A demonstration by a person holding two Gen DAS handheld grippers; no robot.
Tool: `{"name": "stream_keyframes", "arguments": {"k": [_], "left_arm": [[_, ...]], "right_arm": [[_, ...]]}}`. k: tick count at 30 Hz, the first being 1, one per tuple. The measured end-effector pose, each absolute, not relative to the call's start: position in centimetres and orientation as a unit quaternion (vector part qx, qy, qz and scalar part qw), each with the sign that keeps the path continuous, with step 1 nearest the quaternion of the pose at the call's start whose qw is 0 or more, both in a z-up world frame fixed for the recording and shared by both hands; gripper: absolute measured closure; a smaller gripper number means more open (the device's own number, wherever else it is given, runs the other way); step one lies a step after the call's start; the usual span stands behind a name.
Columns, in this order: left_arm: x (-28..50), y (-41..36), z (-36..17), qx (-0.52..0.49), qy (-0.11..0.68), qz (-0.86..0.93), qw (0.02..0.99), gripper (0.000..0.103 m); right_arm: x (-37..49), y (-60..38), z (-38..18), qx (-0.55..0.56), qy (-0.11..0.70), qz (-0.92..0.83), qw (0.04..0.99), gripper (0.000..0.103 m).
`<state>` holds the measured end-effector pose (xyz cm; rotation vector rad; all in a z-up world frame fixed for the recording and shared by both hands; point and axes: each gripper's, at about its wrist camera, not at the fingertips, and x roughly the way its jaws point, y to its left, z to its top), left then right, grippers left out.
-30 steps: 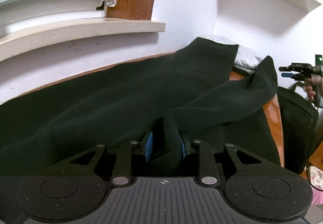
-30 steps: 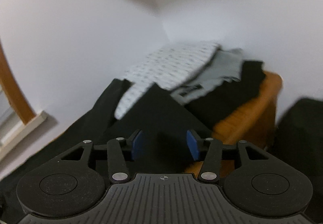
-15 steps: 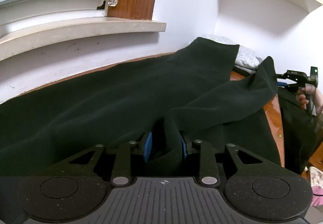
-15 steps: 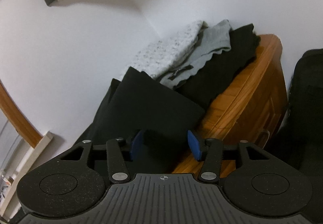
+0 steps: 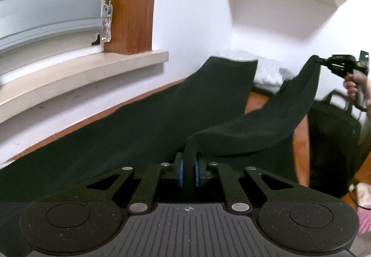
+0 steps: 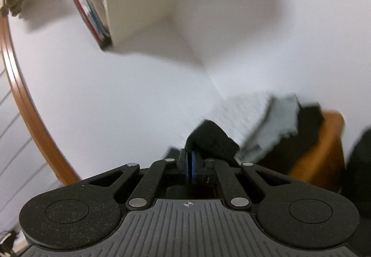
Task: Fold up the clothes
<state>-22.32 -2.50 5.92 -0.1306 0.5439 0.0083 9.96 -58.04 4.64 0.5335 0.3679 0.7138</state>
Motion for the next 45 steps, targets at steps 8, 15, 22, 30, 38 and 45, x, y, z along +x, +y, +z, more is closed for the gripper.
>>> {"name": "stream_keyframes", "arguments": {"k": [8,15,22,30,38,45], "left_arm": [[-19.6,1.9,2.4,-0.133,0.314,0.024,0.940,0.076],[-20.5,1.4,2.8,-0.119,0.300,0.050,0.945,0.062],[-21.0,1.3,3.6,-0.104,0.294,0.068,0.948,0.055],[-21.2,2.3,3.2,-0.119,0.287,0.066,0.948,0.049],[-21.6,2.5,2.1,-0.133,0.272,0.062,0.951,0.046],[-22.3,2.7,2.1,-0.139,0.257,0.059,0.955,0.046]], "right_arm": [[17.5,-44.7,8.4,0.258,0.196,0.338,0.884,0.050],[16.5,-43.3,5.9,0.170,0.220,0.339,0.899,0.050],[16.1,-45.2,1.4,0.149,0.272,0.339,0.888,0.050],[16.1,-41.5,0.0,0.135,0.297,0.348,0.879,0.050],[17.1,-37.1,1.6,0.103,0.319,0.318,0.887,0.055],[15.9,-34.5,6.8,0.098,0.263,0.345,0.896,0.098]]}}
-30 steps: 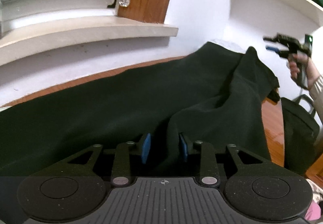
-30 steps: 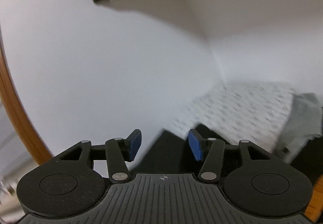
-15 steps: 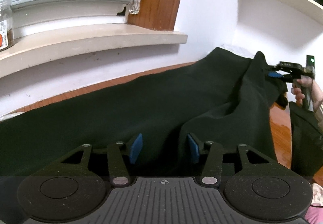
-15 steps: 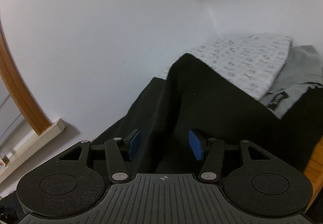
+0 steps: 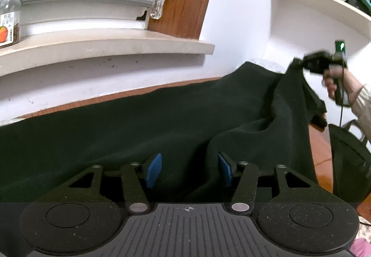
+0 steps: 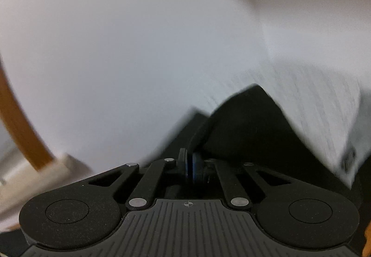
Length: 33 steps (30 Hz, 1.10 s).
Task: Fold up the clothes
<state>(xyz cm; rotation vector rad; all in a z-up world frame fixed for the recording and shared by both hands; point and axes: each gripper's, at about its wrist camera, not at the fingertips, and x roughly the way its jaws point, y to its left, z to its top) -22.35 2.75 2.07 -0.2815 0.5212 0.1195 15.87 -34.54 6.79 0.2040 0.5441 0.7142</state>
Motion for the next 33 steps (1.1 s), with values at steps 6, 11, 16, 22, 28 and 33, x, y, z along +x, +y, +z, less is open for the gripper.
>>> {"name": "stream_keyframes", "arguments": {"k": [6,11,16,22,28,33], "left_arm": [[-23.5,3.3,3.8,-0.167,0.225,0.052,0.958,0.045],[-23.9,2.3,5.1,-0.158,0.217,0.043,0.962,0.041],[-23.3,1.7,4.6,-0.153,0.231,0.032,0.960,0.036],[-22.1,1.3,3.6,-0.145,0.257,0.037,0.955,0.034],[-21.9,0.5,3.2,-0.134,0.269,0.044,0.953,0.030],[-22.5,-0.6,2.2,-0.122,0.279,0.048,0.951,0.030]], "right_arm": [[11.1,-35.2,17.4,0.110,0.132,0.409,0.896,0.098],[9.5,-40.7,19.6,0.094,0.108,0.378,0.915,0.098],[11.6,-47.8,11.9,0.069,0.220,0.297,0.927,0.096],[13.5,-53.7,3.3,0.094,0.308,0.223,0.920,0.079],[14.7,-50.4,3.4,0.077,0.278,0.265,0.920,0.057],[17.1,-44.7,4.4,0.019,0.238,0.299,0.924,0.043]]}}
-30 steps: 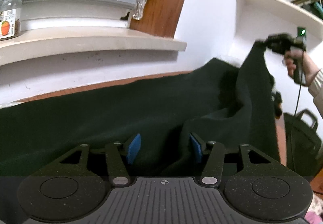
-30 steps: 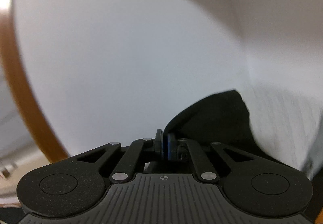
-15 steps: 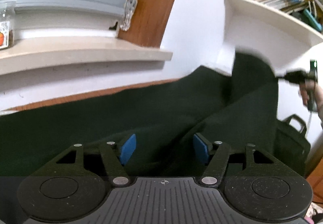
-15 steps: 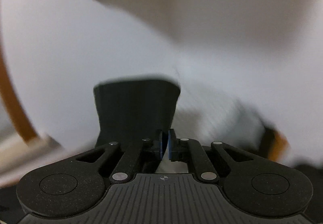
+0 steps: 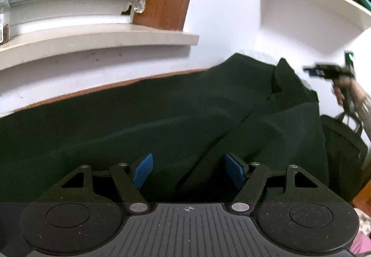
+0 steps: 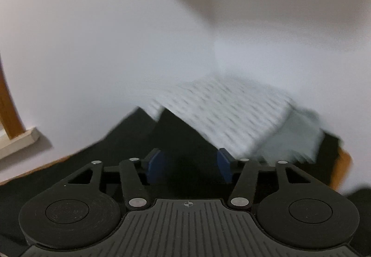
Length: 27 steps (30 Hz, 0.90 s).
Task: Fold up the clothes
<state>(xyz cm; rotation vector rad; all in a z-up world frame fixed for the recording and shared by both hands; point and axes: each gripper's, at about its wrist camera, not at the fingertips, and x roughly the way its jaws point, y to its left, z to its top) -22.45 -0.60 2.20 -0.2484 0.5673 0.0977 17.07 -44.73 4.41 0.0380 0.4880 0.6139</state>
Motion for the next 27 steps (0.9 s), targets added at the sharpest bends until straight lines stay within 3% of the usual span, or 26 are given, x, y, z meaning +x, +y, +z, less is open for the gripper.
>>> {"name": "stream_keyframes", "arguments": {"k": [3,9,10,12,13,14,16,22,24,25,27], "left_arm": [[-22.8,-0.9,1.7,-0.120,0.280,0.049,0.951,0.029],[-23.3,-1.6,1.5,-0.114,0.279,0.051,0.952,0.028],[-23.2,-1.7,1.5,-0.111,0.280,0.052,0.952,0.028],[-23.1,-2.0,1.5,-0.104,0.283,0.055,0.952,0.027],[-23.1,-2.1,1.6,-0.102,0.285,0.057,0.951,0.027],[-23.1,-2.3,1.6,-0.101,0.285,0.059,0.951,0.027],[-23.3,-2.6,1.6,-0.100,0.285,0.060,0.951,0.027],[-24.0,-3.4,1.8,-0.097,0.285,0.054,0.952,0.024],[-23.8,-3.2,1.8,-0.102,0.284,0.056,0.952,0.023],[-23.7,-3.0,1.9,-0.104,0.283,0.057,0.952,0.023],[-23.7,-2.8,2.0,-0.110,0.281,0.063,0.951,0.022]], "right_arm": [[19.4,-41.7,4.7,-0.005,0.223,0.310,0.924,0.027],[23.3,-38.6,3.5,-0.032,0.254,0.304,0.918,0.026],[23.6,-38.6,3.3,-0.027,0.256,0.304,0.917,0.029],[23.8,-38.8,3.1,-0.017,0.258,0.311,0.914,0.054],[23.7,-38.9,3.0,-0.013,0.258,0.317,0.913,0.080],[23.4,-39.0,3.2,-0.014,0.253,0.322,0.912,0.090],[22.6,-39.2,3.7,-0.024,0.230,0.316,0.920,0.096],[21.2,-41.2,7.4,0.035,0.141,0.241,0.959,0.096],[22.1,-40.6,7.2,0.037,0.170,0.235,0.956,0.083],[22.4,-40.1,6.7,0.026,0.188,0.227,0.955,0.071],[22.5,-39.4,5.9,0.011,0.207,0.216,0.954,0.060]]}}
